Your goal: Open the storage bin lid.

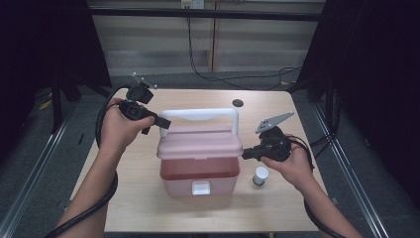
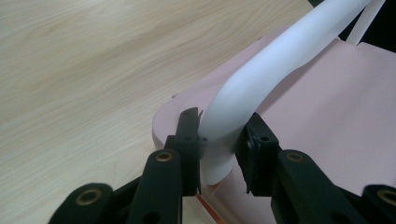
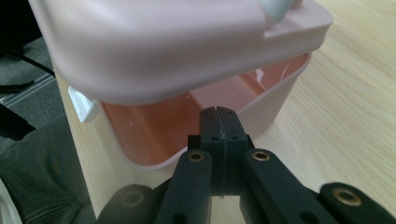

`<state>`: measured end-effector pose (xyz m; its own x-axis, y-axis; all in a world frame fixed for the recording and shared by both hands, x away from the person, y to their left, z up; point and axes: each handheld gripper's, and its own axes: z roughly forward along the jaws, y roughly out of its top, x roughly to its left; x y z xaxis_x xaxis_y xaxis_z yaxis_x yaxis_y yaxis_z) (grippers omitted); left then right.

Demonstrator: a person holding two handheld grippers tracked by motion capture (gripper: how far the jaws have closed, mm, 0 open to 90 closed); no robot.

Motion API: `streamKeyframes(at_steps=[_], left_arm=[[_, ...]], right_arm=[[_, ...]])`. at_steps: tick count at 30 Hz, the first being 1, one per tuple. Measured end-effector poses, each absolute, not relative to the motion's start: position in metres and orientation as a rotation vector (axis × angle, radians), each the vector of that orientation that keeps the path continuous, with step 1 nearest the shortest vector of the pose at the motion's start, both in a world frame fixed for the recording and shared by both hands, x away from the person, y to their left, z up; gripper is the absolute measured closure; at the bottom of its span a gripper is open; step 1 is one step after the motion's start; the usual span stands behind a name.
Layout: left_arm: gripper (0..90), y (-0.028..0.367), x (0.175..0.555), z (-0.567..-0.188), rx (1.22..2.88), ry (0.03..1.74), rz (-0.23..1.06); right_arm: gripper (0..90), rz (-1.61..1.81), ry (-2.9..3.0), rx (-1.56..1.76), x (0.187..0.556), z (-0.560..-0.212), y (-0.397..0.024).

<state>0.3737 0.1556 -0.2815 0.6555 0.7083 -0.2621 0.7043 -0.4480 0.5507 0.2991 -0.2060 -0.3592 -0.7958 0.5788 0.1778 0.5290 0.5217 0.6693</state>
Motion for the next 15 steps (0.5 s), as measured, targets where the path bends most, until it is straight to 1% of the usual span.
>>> streamKeyframes(at_steps=[15], left_arm=[[71.3,0.156,0.372,-0.283,2.231,1.088,0.016]], right_arm=[[90.0,1.184,2.706,0.934,0.301,-0.359,-0.185]])
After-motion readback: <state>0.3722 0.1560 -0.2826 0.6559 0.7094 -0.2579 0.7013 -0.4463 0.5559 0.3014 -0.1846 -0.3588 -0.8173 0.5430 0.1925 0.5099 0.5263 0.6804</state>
